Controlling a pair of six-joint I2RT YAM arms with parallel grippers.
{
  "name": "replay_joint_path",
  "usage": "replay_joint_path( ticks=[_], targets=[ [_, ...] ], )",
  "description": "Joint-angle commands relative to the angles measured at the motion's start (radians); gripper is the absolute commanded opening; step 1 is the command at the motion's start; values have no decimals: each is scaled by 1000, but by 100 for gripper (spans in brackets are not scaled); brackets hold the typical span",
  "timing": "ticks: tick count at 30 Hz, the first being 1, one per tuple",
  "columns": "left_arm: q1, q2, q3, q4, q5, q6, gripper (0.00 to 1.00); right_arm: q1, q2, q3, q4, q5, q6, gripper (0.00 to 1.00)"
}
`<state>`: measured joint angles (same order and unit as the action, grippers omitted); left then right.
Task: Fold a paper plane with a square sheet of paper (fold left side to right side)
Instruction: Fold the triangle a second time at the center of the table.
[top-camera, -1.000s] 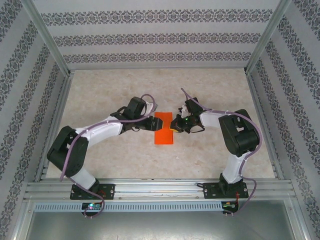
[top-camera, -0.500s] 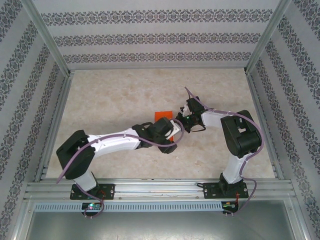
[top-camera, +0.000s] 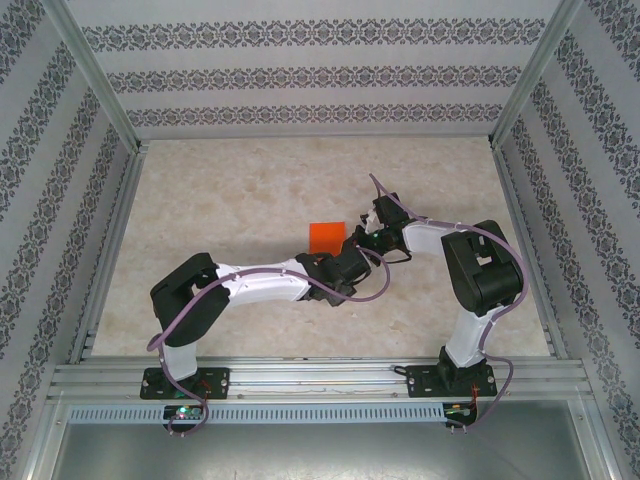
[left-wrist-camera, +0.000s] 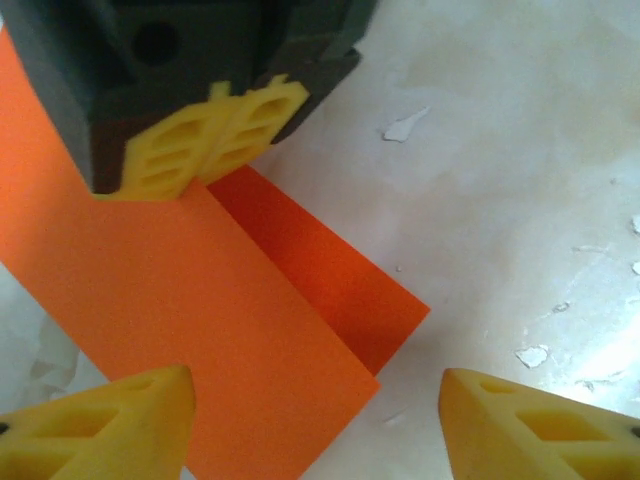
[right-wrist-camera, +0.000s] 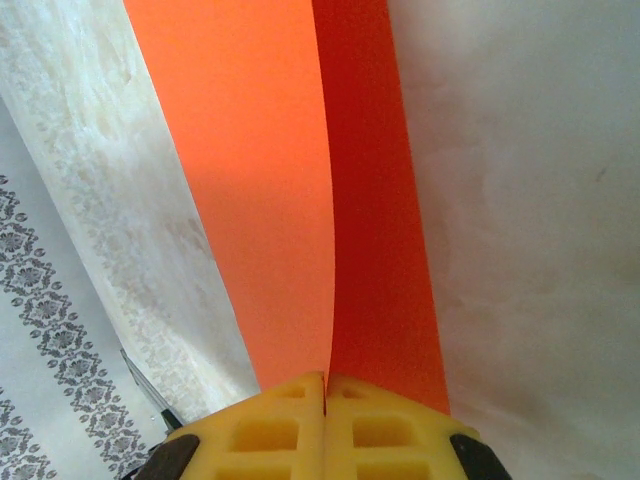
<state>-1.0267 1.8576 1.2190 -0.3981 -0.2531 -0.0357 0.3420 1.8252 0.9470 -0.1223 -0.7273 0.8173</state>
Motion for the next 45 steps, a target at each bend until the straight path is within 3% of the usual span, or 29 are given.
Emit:
replay_joint_path(
  ticks=[1,6,10,16,24,28,32,37,39,45],
  targets=[
    [-10,19,30,-33,-45,-3,56,-12,-33,-1,-8,-13,15,1],
    [-10,25,34,-32,-37,-15,27,-12,-34,-1,-8,-12,14,1],
    [-9,16,32,-31,-30,-22,11,-14,-36,1,-11,-9,12,2],
    [3,-7,27,-31,4,-49,4,-18,-57,13,-10,-8,4,9],
    [80,-66,5,-19,184,-125,2,-66,-172,-9,-10,63,-66,38],
    [125,-79,4,-12,301,-169,2,-117,-248,-68,-13,94,-105,45],
    [177,-74,1,1,435,-232,2,-147,-311,-156,-3,84,-128,39],
    [234,-70,-26,54,559,-323,0,-99,-349,-269,81,49,-93,8],
    [249,-73,-35,65,582,-342,0,-60,-352,-303,121,51,-70,0],
    [277,-81,-58,73,608,-369,0,66,-295,-361,265,93,19,0]
  ],
)
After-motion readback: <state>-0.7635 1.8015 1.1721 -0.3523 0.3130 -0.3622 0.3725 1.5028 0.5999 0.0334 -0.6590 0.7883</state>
